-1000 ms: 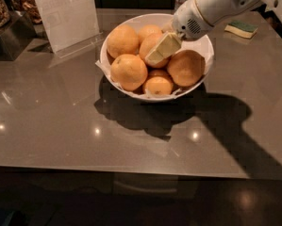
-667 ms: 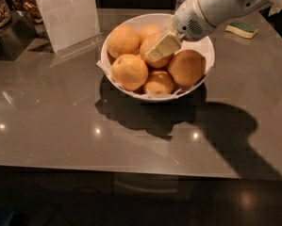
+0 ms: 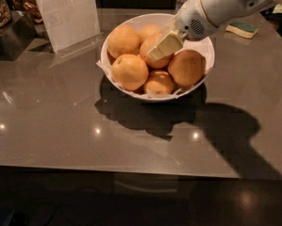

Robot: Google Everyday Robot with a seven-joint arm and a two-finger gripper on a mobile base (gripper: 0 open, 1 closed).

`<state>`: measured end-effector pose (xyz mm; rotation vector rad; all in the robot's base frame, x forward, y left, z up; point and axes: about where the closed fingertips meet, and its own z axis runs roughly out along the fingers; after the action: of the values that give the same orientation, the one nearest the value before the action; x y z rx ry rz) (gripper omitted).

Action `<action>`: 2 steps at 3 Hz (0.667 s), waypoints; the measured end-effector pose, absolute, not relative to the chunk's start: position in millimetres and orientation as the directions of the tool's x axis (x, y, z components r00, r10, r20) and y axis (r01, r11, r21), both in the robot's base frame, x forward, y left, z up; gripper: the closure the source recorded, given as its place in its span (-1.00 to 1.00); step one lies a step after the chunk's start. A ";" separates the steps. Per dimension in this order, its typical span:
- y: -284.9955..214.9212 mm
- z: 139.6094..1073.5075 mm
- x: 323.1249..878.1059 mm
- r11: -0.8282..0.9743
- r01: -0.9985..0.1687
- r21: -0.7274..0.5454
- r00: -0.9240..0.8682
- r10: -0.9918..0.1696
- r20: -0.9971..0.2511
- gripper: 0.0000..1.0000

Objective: Pick orange from white bowl

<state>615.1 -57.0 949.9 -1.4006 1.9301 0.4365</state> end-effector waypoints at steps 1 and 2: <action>-51.5 944.2 617.9 0.330 -0.937 -0.111 -0.167 -0.705 -0.689 0.62; -50.2 944.0 618.9 0.324 -0.940 -0.103 -0.170 -0.709 -0.684 0.16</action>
Offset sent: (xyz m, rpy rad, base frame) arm 0.0087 0.0077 -0.0159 -0.0418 0.0818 0.0554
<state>618.9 -50.2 944.0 -1.4502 1.9477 0.4599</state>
